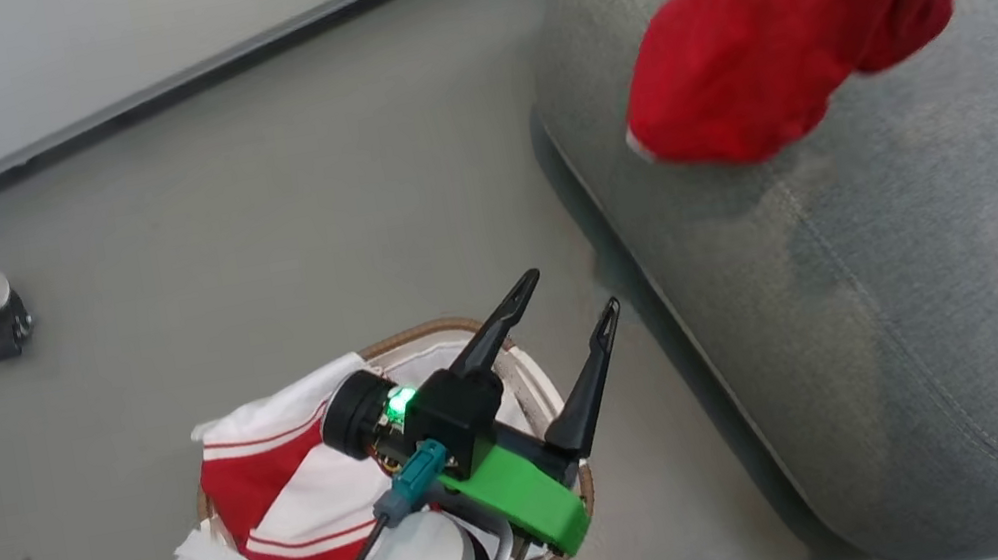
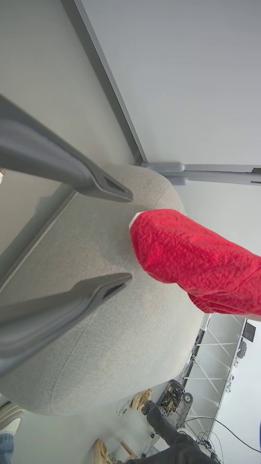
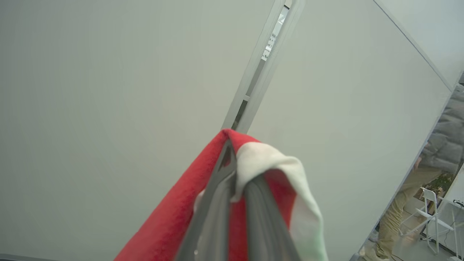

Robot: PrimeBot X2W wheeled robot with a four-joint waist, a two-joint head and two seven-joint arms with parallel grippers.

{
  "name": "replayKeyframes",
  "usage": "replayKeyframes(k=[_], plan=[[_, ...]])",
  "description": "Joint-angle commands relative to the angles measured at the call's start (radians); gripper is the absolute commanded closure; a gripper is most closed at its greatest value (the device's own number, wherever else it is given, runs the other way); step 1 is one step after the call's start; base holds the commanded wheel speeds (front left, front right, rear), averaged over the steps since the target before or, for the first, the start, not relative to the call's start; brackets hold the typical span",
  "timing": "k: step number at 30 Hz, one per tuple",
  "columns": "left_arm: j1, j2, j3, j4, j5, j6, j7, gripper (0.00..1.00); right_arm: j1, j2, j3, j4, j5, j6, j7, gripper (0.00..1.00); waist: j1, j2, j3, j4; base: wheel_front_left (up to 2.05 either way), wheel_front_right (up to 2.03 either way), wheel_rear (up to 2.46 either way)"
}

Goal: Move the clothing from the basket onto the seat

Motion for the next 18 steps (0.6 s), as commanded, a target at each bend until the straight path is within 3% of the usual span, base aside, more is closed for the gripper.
replayKeyframes(k=[1, 7, 14, 18], plan=[[-0.028, 0.010, 0.000, -0.006, 0.010, -0.002, 0.000, 0.00, -0.045, -0.031, -0.014, 0.016, -0.015, -0.001, -0.005, 1.00, -0.0001, -0.0001, 0.103, 0.074, 0.00, 0.00, 0.00], [-0.084, 0.029, -0.002, -0.021, 0.036, -0.002, 0.001, 0.00, -0.210, -0.141, -0.123, 0.176, -0.009, -0.001, -0.004, 1.00, -0.0001, -0.0001, 0.220, 0.130, 0.00, 0.00, 0.00], [-0.118, 0.037, 0.009, -0.038, 0.057, -0.002, 0.000, 0.00, -0.190, -0.152, -0.236, 0.377, -0.082, -0.001, -0.004, 1.00, -0.0001, -0.0001, 0.309, 0.165, 0.00, 0.00, 0.00], [-0.115, 0.034, 0.026, -0.045, 0.065, -0.002, 0.000, 0.00, -0.157, -0.126, -0.282, 0.484, -0.107, -0.001, -0.004, 1.00, -0.0001, -0.0001, 0.334, 0.172, 0.00, 0.00, 0.00]])
